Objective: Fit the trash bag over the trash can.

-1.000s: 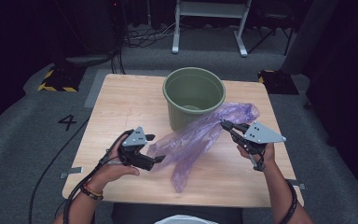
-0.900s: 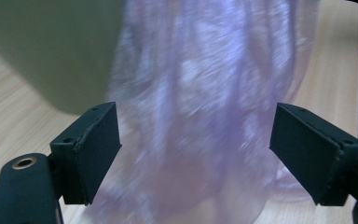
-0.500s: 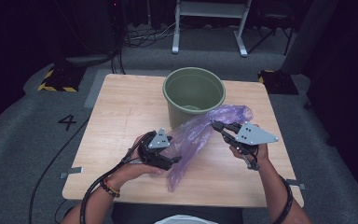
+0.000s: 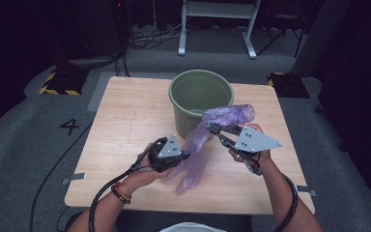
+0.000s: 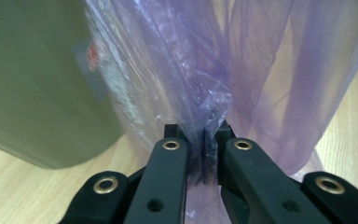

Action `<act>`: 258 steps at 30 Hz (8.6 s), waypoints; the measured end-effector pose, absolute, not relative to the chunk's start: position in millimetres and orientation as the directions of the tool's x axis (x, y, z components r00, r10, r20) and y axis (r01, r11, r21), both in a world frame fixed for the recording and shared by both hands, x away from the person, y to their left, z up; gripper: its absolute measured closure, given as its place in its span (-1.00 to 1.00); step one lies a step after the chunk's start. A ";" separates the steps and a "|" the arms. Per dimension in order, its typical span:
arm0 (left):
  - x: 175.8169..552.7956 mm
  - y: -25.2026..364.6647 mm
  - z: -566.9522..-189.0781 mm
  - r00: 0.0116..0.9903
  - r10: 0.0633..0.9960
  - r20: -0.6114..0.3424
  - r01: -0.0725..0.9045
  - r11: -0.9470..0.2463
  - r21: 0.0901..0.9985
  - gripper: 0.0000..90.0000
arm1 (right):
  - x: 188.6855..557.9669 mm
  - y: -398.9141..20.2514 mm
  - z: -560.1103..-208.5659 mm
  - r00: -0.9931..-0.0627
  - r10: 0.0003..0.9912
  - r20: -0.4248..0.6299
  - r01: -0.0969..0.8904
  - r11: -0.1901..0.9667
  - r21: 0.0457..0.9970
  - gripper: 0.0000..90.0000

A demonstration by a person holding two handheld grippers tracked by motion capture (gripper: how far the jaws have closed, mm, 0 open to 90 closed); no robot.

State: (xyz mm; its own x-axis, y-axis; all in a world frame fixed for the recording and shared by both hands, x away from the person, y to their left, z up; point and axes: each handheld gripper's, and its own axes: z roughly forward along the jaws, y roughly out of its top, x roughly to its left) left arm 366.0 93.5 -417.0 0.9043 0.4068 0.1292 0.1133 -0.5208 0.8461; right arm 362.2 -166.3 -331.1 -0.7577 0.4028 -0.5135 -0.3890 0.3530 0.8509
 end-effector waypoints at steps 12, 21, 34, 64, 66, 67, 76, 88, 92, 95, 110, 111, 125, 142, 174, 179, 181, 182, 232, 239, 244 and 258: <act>356.7 120.4 -391.5 0.860 0.477 0.179 0.050 -0.429 0.902 1.00 | 375.8 -167.6 -314.8 -0.712 0.490 -0.503 -0.383 0.329 0.863 0.72; 351.8 137.0 -374.2 0.795 0.556 0.241 0.006 -0.405 0.914 1.00 | 394.8 -180.1 -328.4 -0.648 0.579 -0.495 -0.311 0.393 0.866 0.27; 349.8 154.5 -367.0 0.756 0.601 0.258 -0.012 -0.382 0.924 1.00 | 428.2 -187.1 -341.6 -0.656 0.643 -0.394 -0.164 0.387 0.907 0.31; 355.9 172.0 -381.5 0.668 0.670 0.323 0.051 -0.475 0.878 1.00 | 436.9 -191.2 -322.9 -0.776 0.556 -0.298 -0.036 0.432 0.901 -0.45; 355.5 171.0 -380.3 0.674 0.665 0.321 0.047 -0.472 0.880 1.00 | 441.3 -192.6 -324.6 -0.782 0.559 -0.276 -0.006 0.435 0.900 -0.15; 355.2 169.6 -379.4 0.675 0.662 0.326 0.041 -0.475 0.879 1.00 | 443.1 -192.3 -324.7 -0.793 0.546 -0.269 0.004 0.446 0.895 0.15; 356.3 163.5 -369.1 0.682 0.653 0.329 0.012 -0.460 0.888 1.00 | 450.6 -179.2 -314.4 -0.794 0.522 -0.311 -0.043 0.462 0.886 0.92; 359.5 161.7 -358.4 0.658 0.675 0.334 -0.009 -0.436 0.900 1.00 | 468.6 -147.4 -289.5 -0.769 0.535 -0.349 -0.113 0.423 0.899 0.93; 362.1 165.2 -353.8 0.638 0.696 0.330 -0.014 -0.418 0.909 1.00 | 477.6 -141.0 -289.6 -0.775 0.532 -0.340 -0.115 0.411 0.904 0.89; 365.9 166.9 -352.7 0.631 0.702 0.331 -0.012 -0.417 0.909 1.00 | 484.2 -141.3 -295.5 -0.774 0.538 -0.334 -0.091 0.428 0.899 0.74; 384.7 158.7 -355.2 0.588 0.722 0.365 0.024 -0.466 0.884 1.00 | 495.0 -163.4 -308.9 -0.727 0.643 -0.241 0.045 0.394 0.918 -0.43; 384.7 158.7 -355.2 0.588 0.722 0.365 0.024 -0.466 0.884 1.00 | 495.0 -163.4 -308.9 -0.727 0.643 -0.241 0.045 0.394 0.918 -0.43; 386.0 162.4 -364.7 0.626 0.708 0.326 0.053 -0.456 0.888 1.00 | 467.9 -187.3 -308.5 -0.787 0.576 -0.222 0.037 0.403 0.914 -0.29; 380.8 132.7 -358.2 0.720 0.610 0.332 -0.010 -0.469 0.883 0.95 | 474.7 -169.7 -324.0 -0.676 0.684 -0.274 0.085 0.442 0.893 -0.22; 385.4 106.7 -358.1 0.758 0.573 0.312 -0.018 -0.460 0.888 0.96 | 380.5 -166.8 -373.6 -0.844 0.489 -0.218 -0.019 0.380 0.925 0.94; 387.6 107.9 -356.2 0.752 0.580 0.312 -0.020 -0.454 0.891 0.92 | 382.2 -174.1 -368.0 -0.823 0.526 -0.214 -0.032 0.334 0.942 1.00; 388.7 108.6 -354.8 0.746 0.585 0.317 -0.020 -0.457 0.889 0.92 | 383.9 -180.0 -363.3 -0.805 0.554 -0.213 -0.037 0.310 0.950 1.00; 389.1 109.1 -354.0 0.743 0.589 0.317 -0.018 -0.456 0.890 0.91 | 384.7 -182.1 -361.6 -0.799 0.562 -0.215 -0.041 0.306 0.951 1.00; 465.1 144.5 -335.4 0.618 0.751 0.232 0.148 -0.401 0.904 0.27 | 493.9 -223.2 -337.0 -0.561 0.812 -0.158 0.145 0.284 0.948 0.89; 455.7 174.7 -342.9 0.622 0.768 0.153 0.173 -0.325 0.930 -0.37 | 491.4 -229.0 -342.3 -0.560 0.813 -0.158 0.154 0.290 0.945 0.88; 435.6 192.5 -352.4 0.652 0.739 0.170 0.147 -0.343 0.928 -0.49 | 488.6 -229.9 -341.3 -0.556 0.813 -0.173 0.150 0.302 0.941 0.93; 383.9 171.7 -378.1 0.813 0.545 0.206 0.045 -0.412 0.910 -0.62 | 489.8 -230.5 -339.6 -0.544 0.819 -0.182 0.165 0.317 0.934 0.98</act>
